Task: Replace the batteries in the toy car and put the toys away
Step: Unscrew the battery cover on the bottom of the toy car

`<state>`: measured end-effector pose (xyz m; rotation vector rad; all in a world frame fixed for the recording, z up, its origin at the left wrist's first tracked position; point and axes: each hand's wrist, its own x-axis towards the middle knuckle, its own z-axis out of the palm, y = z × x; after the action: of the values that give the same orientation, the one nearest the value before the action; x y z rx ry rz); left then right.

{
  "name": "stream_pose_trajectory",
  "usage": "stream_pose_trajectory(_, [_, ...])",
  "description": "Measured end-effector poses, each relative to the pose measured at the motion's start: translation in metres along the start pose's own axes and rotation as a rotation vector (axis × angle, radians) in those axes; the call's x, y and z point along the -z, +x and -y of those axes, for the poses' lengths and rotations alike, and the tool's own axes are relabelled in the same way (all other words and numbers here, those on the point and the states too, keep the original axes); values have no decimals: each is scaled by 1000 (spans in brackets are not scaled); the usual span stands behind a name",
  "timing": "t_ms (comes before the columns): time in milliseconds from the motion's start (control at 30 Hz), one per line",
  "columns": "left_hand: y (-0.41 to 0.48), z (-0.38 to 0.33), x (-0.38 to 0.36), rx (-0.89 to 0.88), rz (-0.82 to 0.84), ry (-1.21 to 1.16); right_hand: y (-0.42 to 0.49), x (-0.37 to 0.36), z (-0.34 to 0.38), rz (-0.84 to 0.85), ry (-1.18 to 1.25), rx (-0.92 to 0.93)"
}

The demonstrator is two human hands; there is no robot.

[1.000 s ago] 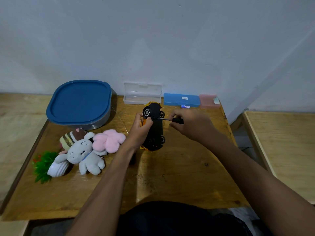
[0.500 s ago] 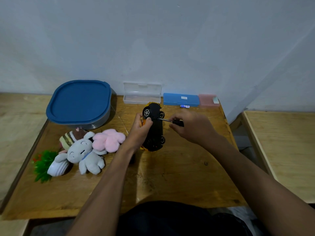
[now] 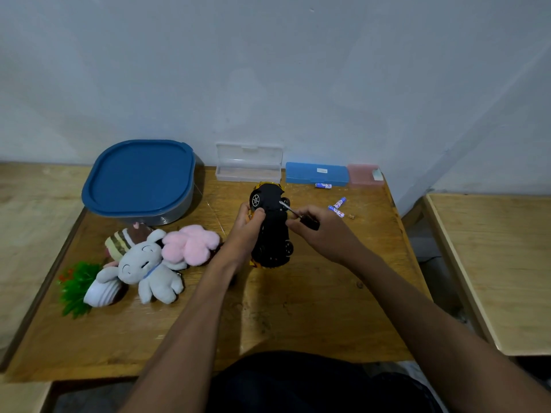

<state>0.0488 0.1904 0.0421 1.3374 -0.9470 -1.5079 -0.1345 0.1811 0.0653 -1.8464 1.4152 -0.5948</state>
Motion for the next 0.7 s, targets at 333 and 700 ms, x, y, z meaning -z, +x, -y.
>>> stream_pose_trajectory(333, [0,6,-5,65,13,34,8,-25,-4,-184,153,-66])
stream_pose_trajectory(700, [3,12,-7,70,12,37,7,-13,-6,-11,349,-109])
